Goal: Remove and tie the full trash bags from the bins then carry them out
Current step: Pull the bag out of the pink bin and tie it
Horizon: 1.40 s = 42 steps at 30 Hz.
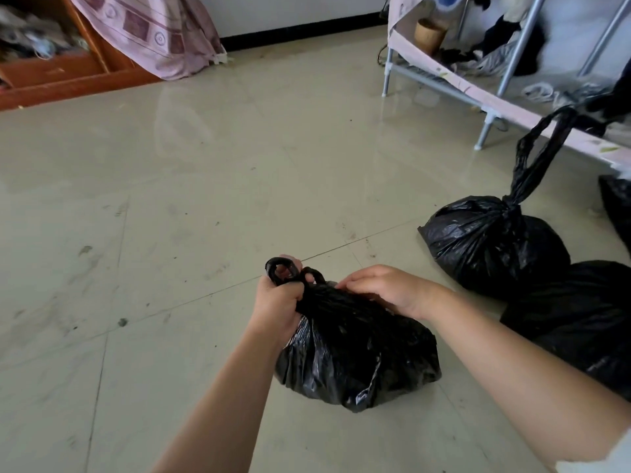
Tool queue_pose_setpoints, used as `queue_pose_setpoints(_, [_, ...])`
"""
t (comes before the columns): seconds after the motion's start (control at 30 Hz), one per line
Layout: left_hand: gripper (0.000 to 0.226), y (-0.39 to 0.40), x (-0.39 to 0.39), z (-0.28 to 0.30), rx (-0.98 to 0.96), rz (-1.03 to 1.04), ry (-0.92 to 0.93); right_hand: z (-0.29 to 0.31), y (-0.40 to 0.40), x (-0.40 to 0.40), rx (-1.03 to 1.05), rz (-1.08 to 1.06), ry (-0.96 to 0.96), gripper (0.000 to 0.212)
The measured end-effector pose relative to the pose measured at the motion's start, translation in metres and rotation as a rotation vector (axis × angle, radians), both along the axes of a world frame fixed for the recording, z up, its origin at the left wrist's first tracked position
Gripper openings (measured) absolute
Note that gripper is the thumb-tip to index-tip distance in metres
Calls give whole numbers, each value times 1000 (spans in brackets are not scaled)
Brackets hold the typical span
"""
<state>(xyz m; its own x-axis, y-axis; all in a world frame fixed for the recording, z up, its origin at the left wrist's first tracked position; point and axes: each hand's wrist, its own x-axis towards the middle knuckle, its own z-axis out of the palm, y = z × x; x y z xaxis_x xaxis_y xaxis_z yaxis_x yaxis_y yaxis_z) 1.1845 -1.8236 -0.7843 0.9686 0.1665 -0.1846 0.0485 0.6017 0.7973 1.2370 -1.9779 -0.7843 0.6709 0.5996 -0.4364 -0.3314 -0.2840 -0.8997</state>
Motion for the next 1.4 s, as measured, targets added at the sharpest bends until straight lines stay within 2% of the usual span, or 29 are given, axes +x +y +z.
queue_pose_setpoints(0.13, [42, 4, -2, -4, 134, -136, -6, -1, 9, -5, -133, 88, -37, 22])
queue_pose_setpoints(0.23, [47, 7, 1, -10, 309, -145, 22, 2, 12, -7, -139, 112, -19, 19])
queue_pose_setpoints(0.3, [49, 9, 3, -13, 443, -122, 48, 3, 13, -6, -118, 66, -6, 26])
queue_pose_setpoints(0.43, [49, 9, 4, -15, 524, -42, 52, 2, 16, -4, -64, -134, -43, 31])
queue_pose_setpoints(0.5, [49, 9, 3, -15, 489, -16, 68, 6, 15, -1, 38, -297, -41, 29])
queue_pose_setpoints(0.57, [43, 8, 2, -11, 398, -41, 78, 12, 12, 2, 119, -359, -74, 27])
queue_pose_setpoints(0.6, [44, 7, 2, -10, 334, -39, 83, 15, 9, 3, 70, -322, -171, 25])
queue_pose_setpoints(0.7, [63, 10, 5, -8, 126, 24, 84, 30, -8, 14, -231, -151, -616, 25])
queue_pose_setpoints(0.73, [63, 11, 6, -7, 46, 38, 84, 35, -15, 19, -286, -111, -711, 27])
queue_pose_setpoints(0.8, [50, 16, 5, -5, -194, 46, 49, 38, -27, 27, -334, -66, -769, 30])
queue_pose_setpoints(0.87, [25, 17, 2, -1, -463, 67, -28, 34, -34, 32, -348, -147, -748, 22])
queue_pose_setpoints(0.93, [15, 17, 0, 3, -539, 126, -61, 26, -37, 32, -202, -350, -551, 16])
queue_pose_setpoints(0.97, [14, 17, 0, 5, -538, 146, -47, 24, -37, 30, -40, -451, -384, 21])
queue_pose_setpoints(1.03, [29, 17, 3, 6, -514, 167, 2, 24, -35, 23, 384, -561, -31, 46])
queue_pose_setpoints(1.1, [43, 18, 6, 5, -378, 110, 58, 26, -30, 14, 719, -515, 180, 47])
queue_pose_setpoints(1.17, [45, 16, 6, 4, -74, 26, 68, 29, -21, 8, 830, -437, 228, 31])
queue_pose_setpoints(1.2, [45, 15, 5, 3, 110, -22, 51, 31, -17, 8, 777, -406, 211, 24])
queue_pose_setpoints(1.27, [41, 17, 0, -1, 571, -118, 18, 30, -18, 13, 501, -365, 62, 21])
queue_pose_setpoints(1.33, [42, 27, -9, -9, 1057, -139, 25, 20, -32, 19, 156, -373, -204, 31])
queue_pose_setpoints(1.4, [40, 43, -21, -21, 1370, -179, 61, 2, -55, 18, -122, -406, -437, 35])
